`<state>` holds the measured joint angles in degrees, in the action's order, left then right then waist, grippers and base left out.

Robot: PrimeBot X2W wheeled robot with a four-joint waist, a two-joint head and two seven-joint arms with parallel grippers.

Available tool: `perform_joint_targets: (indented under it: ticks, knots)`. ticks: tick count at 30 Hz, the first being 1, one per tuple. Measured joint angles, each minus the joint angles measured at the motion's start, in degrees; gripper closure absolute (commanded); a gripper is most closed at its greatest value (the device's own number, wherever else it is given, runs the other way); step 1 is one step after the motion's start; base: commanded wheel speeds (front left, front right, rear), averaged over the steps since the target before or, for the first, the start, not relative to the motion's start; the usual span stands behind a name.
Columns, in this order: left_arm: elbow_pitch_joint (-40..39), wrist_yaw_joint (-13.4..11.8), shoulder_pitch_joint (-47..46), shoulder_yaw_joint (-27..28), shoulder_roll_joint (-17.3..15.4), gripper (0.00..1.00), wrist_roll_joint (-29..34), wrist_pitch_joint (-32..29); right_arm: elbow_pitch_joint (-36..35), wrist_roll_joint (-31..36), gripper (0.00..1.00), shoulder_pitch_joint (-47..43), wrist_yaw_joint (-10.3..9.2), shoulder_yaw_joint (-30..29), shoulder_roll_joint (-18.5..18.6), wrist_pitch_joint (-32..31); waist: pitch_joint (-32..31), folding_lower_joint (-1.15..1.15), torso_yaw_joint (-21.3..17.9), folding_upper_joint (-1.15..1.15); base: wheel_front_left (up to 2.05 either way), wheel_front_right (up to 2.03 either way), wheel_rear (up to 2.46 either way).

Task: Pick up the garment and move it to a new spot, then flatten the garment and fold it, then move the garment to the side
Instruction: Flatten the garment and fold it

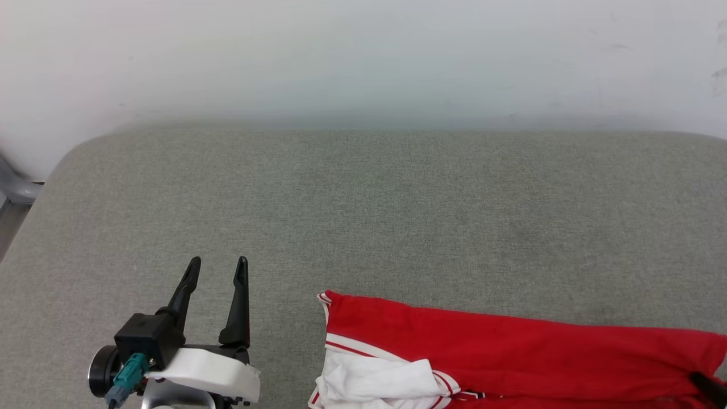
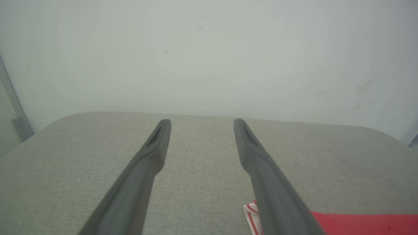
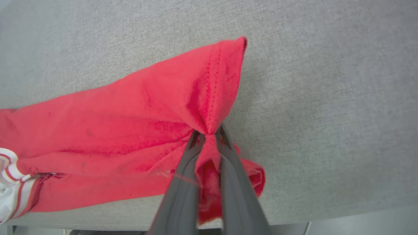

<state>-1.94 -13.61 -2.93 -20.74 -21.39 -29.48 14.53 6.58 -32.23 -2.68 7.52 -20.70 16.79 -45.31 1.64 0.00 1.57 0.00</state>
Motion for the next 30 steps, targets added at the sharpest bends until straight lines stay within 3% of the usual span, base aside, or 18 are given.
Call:
perform_joint_targets:
  ticks: [8,13,16,19,30]
  knots:
    - [-0.52,-0.44,0.82,-0.67,-0.21,0.0,0.07,-0.49,-0.51,-19.35,1.0,0.69,-0.01,-4.86,-11.57,-13.94,-1.34,0.0,0.42,0.0,0.0,0.0,0.0]
    - [-1.12,-0.48,1.1,-1.11,-0.44,0.0,0.07,-1.09,1.01,-37.63,1.0,1.36,-0.01,-4.66,-13.58,-20.34,-1.76,0.0,1.28,0.0,0.0,0.0,0.0]
    - [-1.32,-0.32,1.08,-1.36,-0.47,0.0,0.07,-1.31,3.82,-48.51,1.0,1.16,-0.02,1.1,-13.77,-19.38,-1.84,0.0,1.89,0.0,0.0,0.0,0.0]
    - [-1.41,-0.15,0.85,-1.57,-0.58,0.0,0.05,-1.69,4.0,-55.17,1.0,1.2,-0.02,7.3,-13.84,-16.12,-1.75,0.0,2.6,0.0,0.0,0.0,0.0]
    - [-1.55,0.55,-1.45,-1.87,-0.24,0.0,-0.02,-1.48,2.4,-60.49,1.0,4.42,-0.02,23.94,-13.85,-6.33,0.84,0.0,6.58,0.0,0.0,0.0,0.0]
